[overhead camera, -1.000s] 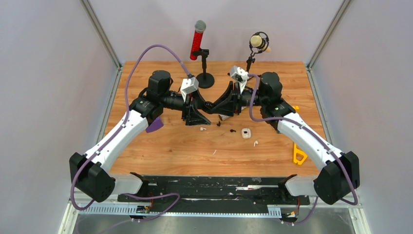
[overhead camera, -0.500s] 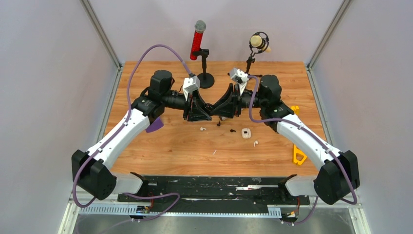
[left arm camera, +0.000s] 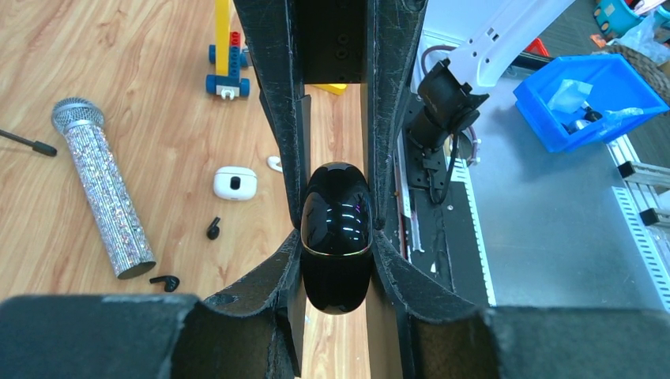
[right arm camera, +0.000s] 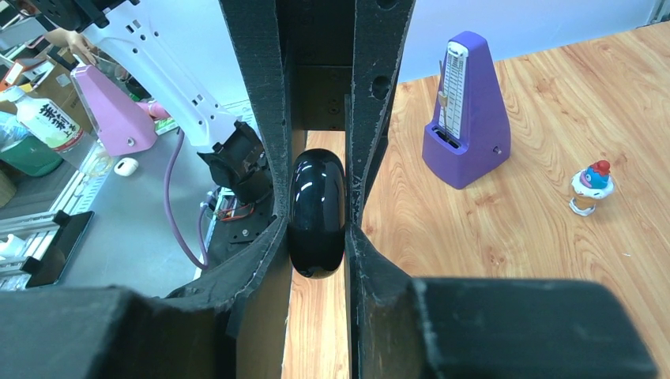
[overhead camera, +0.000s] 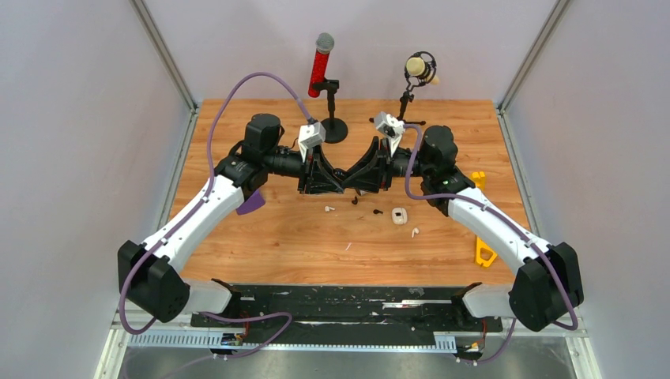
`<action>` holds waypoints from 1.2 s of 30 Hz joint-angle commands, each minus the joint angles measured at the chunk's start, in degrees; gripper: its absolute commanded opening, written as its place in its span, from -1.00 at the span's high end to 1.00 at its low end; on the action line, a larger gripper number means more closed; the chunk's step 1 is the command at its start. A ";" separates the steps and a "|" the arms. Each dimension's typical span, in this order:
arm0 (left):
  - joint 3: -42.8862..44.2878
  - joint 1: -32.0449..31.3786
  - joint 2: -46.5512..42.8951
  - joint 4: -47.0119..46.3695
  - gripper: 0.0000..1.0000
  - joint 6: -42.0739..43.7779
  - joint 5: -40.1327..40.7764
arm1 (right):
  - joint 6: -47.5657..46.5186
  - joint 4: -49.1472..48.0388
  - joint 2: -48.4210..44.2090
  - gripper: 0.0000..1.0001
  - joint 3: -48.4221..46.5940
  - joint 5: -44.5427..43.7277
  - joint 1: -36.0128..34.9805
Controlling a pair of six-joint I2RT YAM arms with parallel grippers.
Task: Insert the wireless bluetooth earbuds into the charging case
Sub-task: Pass from the right arm to the left, then open the charging case to the charging case.
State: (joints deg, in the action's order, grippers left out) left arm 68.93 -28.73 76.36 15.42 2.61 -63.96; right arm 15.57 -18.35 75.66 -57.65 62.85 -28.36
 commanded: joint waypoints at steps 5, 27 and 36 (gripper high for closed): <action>0.33 -0.28 -0.82 -2.26 0.87 0.83 -2.07 | -1.42 1.10 -1.33 0.53 -0.63 2.16 0.06; -2.14 -0.54 -3.33 5.23 1.00 10.98 -2.36 | -0.99 4.52 1.62 -0.15 -5.01 2.14 0.68; -2.41 -0.71 -3.05 5.80 1.00 11.69 -2.80 | -4.89 6.23 1.79 -0.16 -3.96 -0.19 0.65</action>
State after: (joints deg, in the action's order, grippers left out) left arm 66.74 -29.06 74.87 20.95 12.49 -65.47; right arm 13.39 -12.67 77.65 -61.69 63.96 -27.92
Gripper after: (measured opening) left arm 0.353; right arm 0.576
